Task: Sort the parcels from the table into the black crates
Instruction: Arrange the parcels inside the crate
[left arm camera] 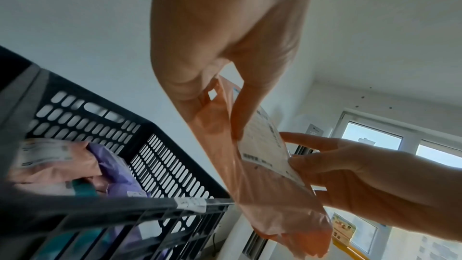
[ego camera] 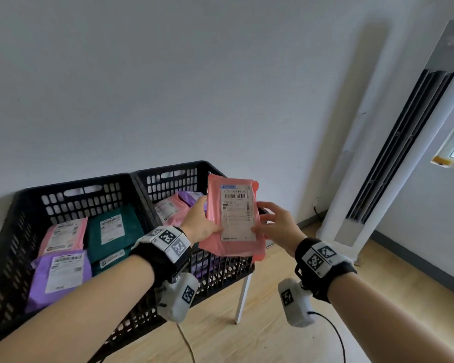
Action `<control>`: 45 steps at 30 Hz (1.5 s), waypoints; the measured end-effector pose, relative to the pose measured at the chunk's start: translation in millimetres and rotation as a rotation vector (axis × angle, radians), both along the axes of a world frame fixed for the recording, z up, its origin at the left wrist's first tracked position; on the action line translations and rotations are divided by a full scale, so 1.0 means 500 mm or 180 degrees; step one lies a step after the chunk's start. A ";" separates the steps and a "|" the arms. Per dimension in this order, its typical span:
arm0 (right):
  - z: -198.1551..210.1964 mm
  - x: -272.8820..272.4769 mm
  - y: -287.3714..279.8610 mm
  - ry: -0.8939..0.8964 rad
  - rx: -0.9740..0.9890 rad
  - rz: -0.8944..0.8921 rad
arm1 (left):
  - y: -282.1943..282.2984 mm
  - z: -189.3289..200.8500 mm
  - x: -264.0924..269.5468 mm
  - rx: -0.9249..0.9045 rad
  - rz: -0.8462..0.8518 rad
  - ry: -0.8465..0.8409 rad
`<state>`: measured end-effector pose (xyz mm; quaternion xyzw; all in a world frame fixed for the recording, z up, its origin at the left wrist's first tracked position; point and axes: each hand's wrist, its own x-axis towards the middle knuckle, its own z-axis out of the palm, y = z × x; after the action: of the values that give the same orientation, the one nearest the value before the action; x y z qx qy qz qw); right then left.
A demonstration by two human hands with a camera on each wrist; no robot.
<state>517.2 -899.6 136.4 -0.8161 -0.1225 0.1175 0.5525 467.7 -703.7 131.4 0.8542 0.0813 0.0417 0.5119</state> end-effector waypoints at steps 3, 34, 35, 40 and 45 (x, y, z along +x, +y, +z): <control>0.023 0.068 0.004 0.0112 -0.0020 0.0135 | 0.000 0.023 0.053 0.0132 0.0177 0.0076; -0.034 0.548 0.287 0.1097 -0.1379 0.2289 | 0.123 0.004 0.386 0.0766 0.1046 0.1852; -0.046 0.550 0.298 0.1121 -0.1436 0.2307 | 0.132 -0.004 0.390 0.0822 0.1046 0.1927; -0.113 0.542 0.331 0.1256 -0.1862 0.2392 | 0.163 -0.081 0.410 0.1025 0.0740 0.2471; -0.150 0.547 0.352 0.1350 -0.2216 0.2531 | 0.176 -0.163 0.425 0.1199 0.0666 0.2762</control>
<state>790.5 -723.5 61.2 -0.7997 -0.2608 0.5111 0.1767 680.3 -616.0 50.1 0.8578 0.3638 -0.2532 0.2602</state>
